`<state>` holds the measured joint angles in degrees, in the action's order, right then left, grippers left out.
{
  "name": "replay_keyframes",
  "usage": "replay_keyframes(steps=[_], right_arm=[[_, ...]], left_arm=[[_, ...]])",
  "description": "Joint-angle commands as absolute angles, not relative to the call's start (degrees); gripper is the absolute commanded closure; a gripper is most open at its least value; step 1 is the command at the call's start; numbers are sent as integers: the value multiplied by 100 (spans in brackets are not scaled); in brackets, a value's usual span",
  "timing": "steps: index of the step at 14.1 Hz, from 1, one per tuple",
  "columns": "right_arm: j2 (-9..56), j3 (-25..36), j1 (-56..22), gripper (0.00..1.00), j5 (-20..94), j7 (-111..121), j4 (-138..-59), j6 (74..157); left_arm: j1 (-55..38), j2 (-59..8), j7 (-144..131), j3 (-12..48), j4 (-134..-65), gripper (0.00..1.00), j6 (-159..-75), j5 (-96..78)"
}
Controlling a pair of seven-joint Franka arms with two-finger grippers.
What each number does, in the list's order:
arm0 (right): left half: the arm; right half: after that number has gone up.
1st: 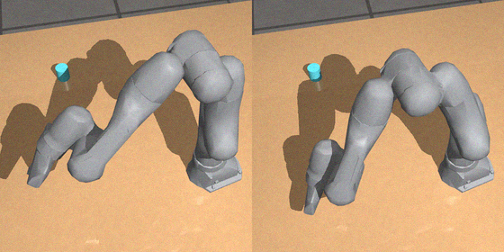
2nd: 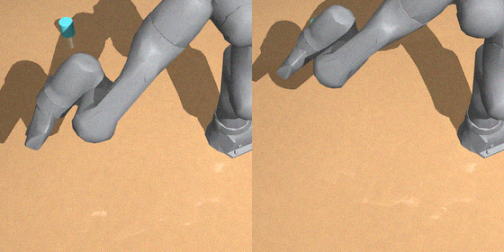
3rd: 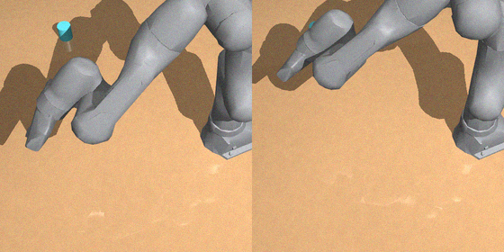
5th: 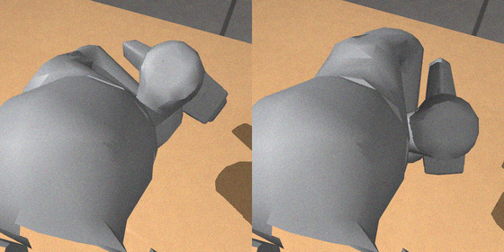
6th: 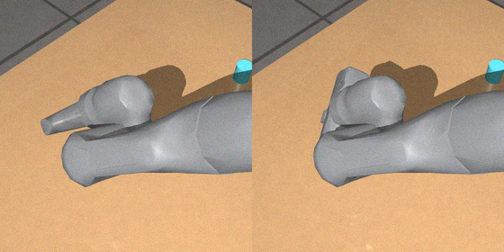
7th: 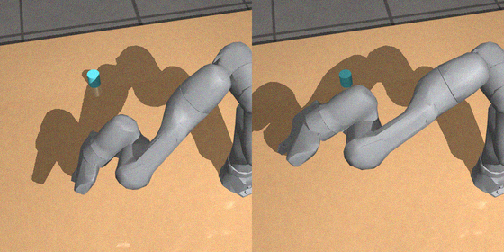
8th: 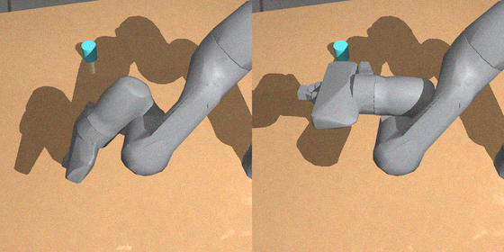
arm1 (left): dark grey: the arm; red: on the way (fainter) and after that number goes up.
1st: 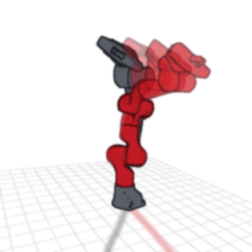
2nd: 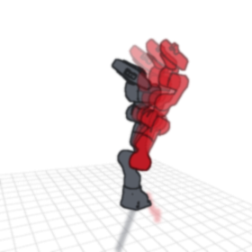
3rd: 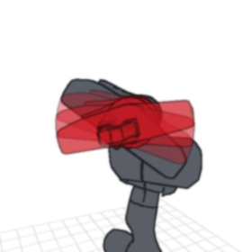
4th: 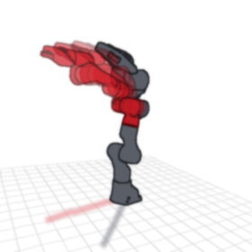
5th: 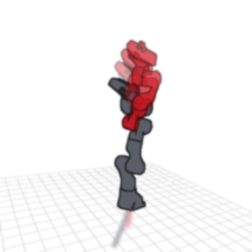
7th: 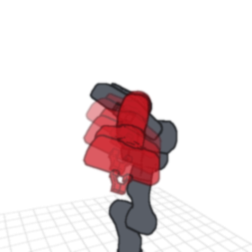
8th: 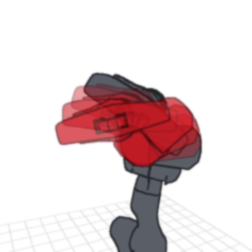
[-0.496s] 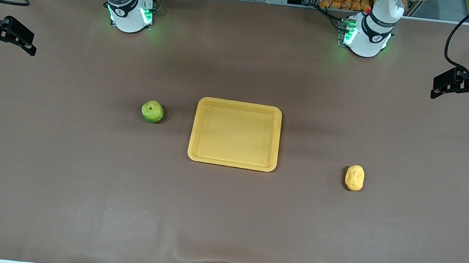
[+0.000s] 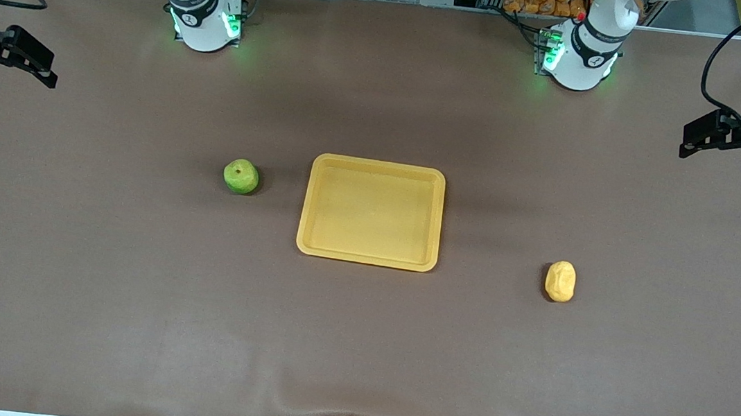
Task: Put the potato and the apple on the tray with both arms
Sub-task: 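Move the left gripper down over the yellow potato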
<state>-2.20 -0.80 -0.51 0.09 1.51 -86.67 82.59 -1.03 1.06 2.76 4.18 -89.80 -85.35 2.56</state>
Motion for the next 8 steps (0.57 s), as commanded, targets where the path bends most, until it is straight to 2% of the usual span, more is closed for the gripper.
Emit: replay_keyframes(steps=[1,8], right_arm=[[-325,-123,0,0,-79,193,-8710,8244],[-308,-123,-9,0,-88,211,-8710,8253]], left_arm=[[-26,-306,369,440,-8859,0,-8543,228],[-35,-1211,281,431,-9000,0,-9289,211]])
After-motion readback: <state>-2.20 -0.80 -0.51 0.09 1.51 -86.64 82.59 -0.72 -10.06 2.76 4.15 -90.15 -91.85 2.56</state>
